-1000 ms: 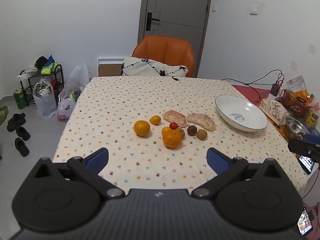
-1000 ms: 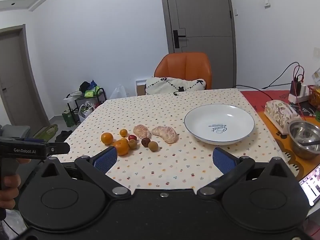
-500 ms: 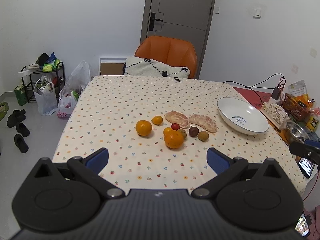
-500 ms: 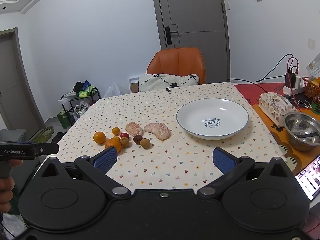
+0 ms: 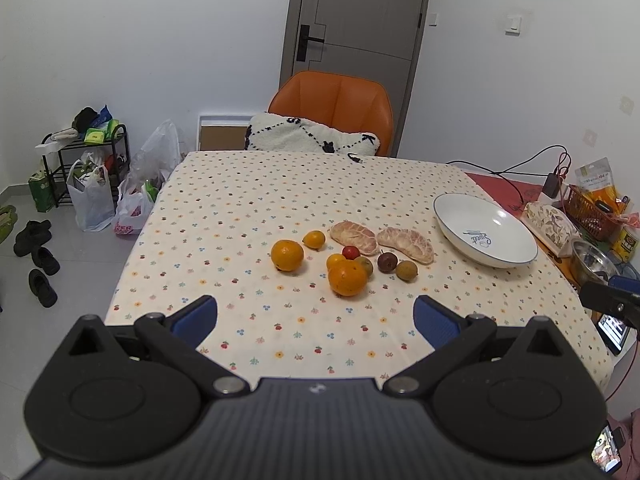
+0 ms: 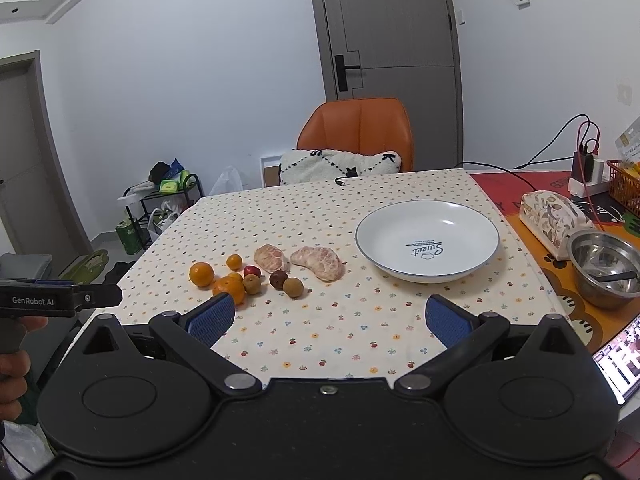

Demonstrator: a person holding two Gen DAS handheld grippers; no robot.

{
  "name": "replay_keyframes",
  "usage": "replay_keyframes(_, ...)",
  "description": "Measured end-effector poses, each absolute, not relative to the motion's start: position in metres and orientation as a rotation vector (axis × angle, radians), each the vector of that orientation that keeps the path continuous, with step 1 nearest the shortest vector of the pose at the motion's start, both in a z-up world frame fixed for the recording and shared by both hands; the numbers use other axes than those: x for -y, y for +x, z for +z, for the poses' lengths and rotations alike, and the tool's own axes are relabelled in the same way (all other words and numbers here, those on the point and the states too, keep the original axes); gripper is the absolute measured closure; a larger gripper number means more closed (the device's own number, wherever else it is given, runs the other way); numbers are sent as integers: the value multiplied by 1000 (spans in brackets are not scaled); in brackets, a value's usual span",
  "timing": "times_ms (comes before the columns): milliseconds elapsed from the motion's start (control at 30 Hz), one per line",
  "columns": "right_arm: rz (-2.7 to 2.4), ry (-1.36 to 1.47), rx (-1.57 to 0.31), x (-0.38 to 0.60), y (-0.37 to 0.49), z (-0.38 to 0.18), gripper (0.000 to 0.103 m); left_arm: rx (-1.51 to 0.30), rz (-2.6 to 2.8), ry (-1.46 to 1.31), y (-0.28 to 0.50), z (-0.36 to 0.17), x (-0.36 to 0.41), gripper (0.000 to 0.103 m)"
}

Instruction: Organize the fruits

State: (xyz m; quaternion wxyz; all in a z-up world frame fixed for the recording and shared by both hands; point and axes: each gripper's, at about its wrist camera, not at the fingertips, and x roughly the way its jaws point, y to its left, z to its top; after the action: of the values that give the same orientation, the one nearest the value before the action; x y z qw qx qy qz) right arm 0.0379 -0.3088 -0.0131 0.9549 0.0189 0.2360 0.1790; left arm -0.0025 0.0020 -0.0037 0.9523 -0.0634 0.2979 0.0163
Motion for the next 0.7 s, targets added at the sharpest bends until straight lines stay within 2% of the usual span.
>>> replay_keyframes(700, 369, 38, -470, 309, 36, -13, 0, -607, 30, -128, -1, -3, -2, 0)
